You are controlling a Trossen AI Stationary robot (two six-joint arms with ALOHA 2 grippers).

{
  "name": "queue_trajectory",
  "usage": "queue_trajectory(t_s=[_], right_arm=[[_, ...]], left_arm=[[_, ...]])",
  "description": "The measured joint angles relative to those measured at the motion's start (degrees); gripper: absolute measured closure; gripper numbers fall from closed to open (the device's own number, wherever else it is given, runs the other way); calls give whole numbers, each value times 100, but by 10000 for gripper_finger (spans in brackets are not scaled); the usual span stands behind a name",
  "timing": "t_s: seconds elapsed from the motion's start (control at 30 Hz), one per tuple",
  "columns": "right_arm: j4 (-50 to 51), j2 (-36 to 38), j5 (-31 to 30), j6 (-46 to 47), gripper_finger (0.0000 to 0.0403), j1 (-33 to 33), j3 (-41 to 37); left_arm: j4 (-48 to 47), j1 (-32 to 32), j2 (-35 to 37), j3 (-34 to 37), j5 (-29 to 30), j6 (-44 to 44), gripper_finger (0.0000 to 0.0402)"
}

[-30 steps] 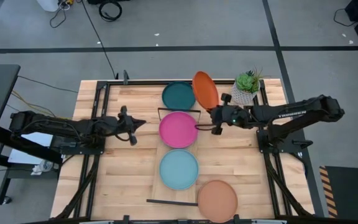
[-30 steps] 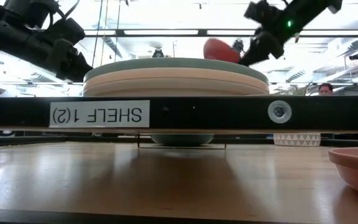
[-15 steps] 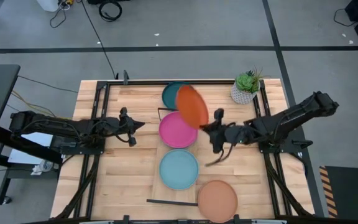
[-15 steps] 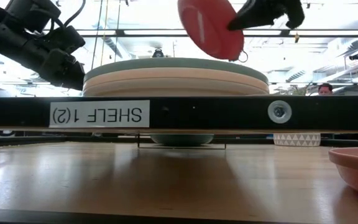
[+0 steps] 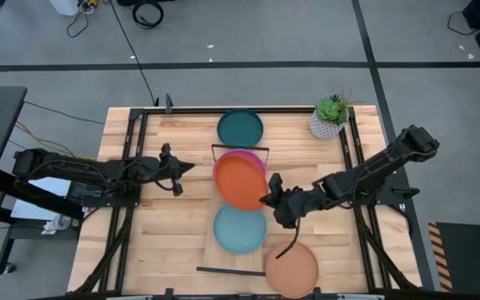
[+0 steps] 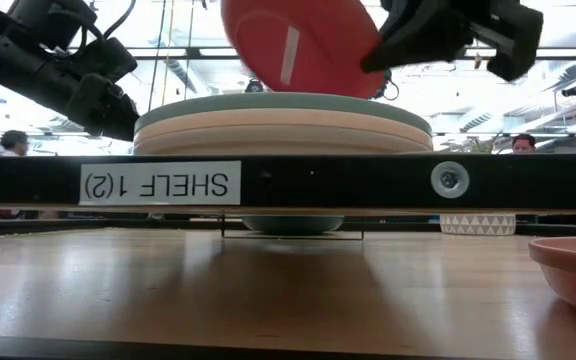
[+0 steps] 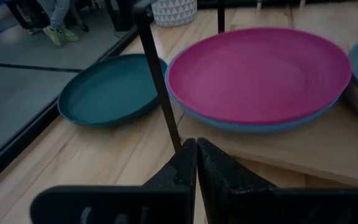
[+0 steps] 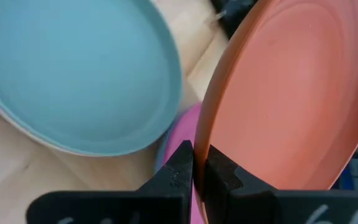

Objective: Place and stack plates onto a shelf
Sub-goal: Stack the orange plate on top of the pink plate on the shelf

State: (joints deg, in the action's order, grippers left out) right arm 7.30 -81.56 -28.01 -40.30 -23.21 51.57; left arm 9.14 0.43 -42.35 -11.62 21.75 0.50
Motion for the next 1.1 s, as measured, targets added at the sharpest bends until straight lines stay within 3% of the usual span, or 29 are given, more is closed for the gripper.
queue_trajectory(t_s=[0.37,0.5,0.6,0.87,1.1], right_arm=[[-178,-946,-89,296,379,640,0],[-166,-1027,-450,308,374,722,0],[-102,-1002,-226,372,367,754,2],[146,-1016,-92,855,323,777,3],[103,-974,-706,912,287,777,2]], left_arm=[[123,0,0,-1,-271,-198,383],[116,-2,0,0,-503,-294,383],[116,0,0,0,-504,-300,383],[90,6,0,1,-508,-616,383],[7,478,-324,-97,-918,-809,383]])
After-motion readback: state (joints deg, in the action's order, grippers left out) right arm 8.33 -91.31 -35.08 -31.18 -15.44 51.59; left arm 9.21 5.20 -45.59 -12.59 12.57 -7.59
